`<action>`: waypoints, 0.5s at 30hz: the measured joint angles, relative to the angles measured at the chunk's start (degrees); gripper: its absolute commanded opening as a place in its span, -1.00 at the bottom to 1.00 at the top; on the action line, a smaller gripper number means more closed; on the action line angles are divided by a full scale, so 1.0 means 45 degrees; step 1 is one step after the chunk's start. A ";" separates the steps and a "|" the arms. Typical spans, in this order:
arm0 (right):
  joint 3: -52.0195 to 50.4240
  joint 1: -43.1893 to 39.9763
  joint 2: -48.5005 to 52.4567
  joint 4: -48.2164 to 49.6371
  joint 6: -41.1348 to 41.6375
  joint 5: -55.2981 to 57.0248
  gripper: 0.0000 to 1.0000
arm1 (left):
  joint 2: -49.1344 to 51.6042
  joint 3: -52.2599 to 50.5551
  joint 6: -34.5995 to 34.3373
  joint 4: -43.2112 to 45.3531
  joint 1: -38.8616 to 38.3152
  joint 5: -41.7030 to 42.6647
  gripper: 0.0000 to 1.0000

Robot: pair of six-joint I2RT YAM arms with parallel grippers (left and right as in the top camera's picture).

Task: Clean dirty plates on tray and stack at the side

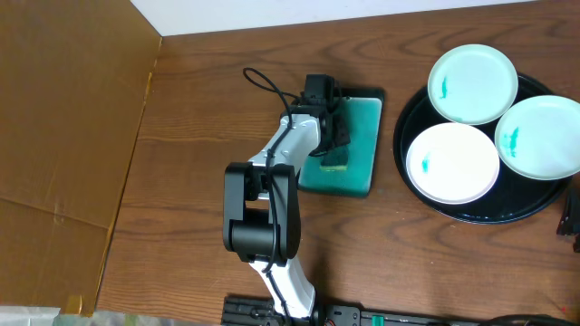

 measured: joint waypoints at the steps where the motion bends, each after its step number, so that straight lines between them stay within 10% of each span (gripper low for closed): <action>1: 0.0000 0.0000 0.0000 0.0000 0.0000 0.0005 0.98 | 0.0000 0.0000 -0.0019 -0.0049 0.0000 0.0000 0.47; 7: 0.0000 0.0000 0.0000 0.0000 0.0000 0.0005 0.99 | 0.0000 0.0000 -0.0010 -0.0699 0.0000 0.0049 0.61; 15: 0.0000 0.0000 0.0000 0.0000 0.0000 0.0005 0.98 | 0.0000 0.0000 0.0000 -0.0957 -0.0005 0.0282 -0.08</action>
